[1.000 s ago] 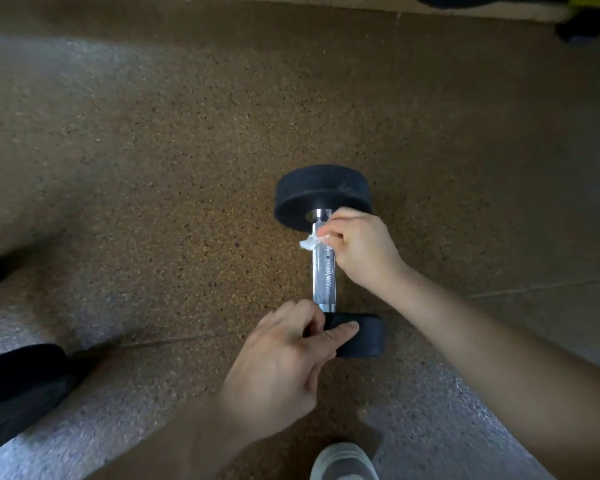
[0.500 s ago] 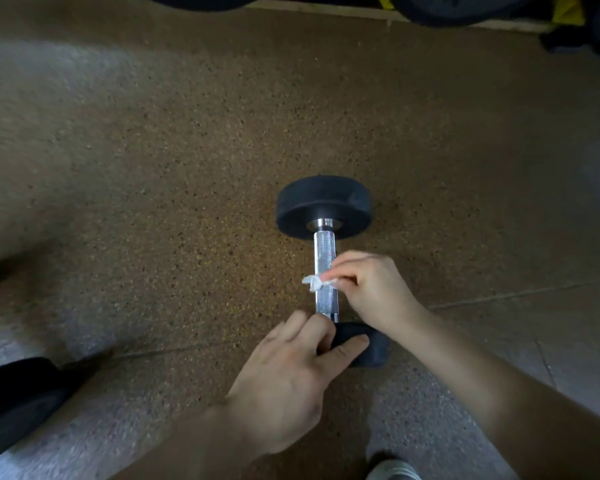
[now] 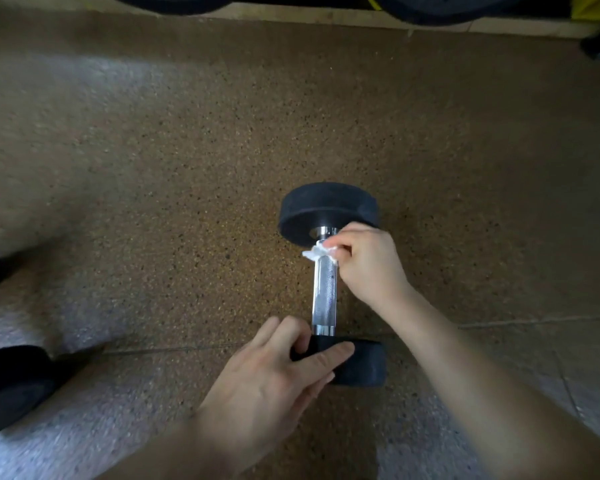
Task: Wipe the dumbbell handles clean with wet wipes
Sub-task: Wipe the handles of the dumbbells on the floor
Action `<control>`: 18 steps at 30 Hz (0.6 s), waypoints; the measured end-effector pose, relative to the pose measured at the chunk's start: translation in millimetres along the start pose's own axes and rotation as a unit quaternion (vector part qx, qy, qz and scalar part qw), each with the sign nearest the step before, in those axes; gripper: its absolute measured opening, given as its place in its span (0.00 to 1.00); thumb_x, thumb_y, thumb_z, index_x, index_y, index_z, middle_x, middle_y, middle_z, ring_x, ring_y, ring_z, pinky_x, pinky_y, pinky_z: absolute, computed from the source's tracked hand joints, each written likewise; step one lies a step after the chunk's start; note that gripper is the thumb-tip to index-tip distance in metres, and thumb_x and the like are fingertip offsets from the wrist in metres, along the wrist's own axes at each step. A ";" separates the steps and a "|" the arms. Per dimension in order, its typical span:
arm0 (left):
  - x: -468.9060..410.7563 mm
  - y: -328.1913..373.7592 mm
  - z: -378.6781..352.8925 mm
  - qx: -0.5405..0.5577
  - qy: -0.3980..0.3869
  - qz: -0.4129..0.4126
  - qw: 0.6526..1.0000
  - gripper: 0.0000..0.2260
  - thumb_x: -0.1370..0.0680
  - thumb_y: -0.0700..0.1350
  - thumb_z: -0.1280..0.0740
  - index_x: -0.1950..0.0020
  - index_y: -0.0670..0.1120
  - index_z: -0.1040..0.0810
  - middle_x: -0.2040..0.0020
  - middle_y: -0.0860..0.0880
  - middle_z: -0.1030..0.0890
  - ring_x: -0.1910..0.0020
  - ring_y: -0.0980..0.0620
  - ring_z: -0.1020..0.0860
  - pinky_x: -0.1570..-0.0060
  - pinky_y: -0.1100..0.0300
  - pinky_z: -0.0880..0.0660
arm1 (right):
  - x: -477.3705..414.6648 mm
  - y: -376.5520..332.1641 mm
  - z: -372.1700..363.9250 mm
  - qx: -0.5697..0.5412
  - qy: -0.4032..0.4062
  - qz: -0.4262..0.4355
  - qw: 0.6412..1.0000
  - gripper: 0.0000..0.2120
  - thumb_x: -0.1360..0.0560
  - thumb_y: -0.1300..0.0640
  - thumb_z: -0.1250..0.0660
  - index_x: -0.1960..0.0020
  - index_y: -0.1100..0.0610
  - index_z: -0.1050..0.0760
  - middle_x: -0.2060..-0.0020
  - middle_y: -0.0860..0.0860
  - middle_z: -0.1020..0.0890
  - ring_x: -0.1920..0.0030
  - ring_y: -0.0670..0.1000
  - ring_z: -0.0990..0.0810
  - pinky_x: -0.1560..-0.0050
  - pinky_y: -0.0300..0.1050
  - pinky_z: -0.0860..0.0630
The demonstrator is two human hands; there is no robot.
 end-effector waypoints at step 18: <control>-2.2 7.9 -3.0 0.037 -0.029 0.017 0.999 0.19 0.20 0.57 0.43 0.29 0.67 0.35 0.49 0.52 0.35 0.54 0.55 0.30 0.64 0.59 0.23 | 3.9 6.6 5.6 0.108 -0.077 0.125 0.983 0.14 0.24 0.63 0.35 0.41 0.54 0.20 0.45 0.49 0.23 0.48 0.52 0.21 0.47 0.46 0.24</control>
Point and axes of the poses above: each hand's wrist, its own x-axis away from the middle knuckle, its own z-axis out of the back of the hand, y = z × x, the point moved 4 cm from there along -x, towards the middle knuckle
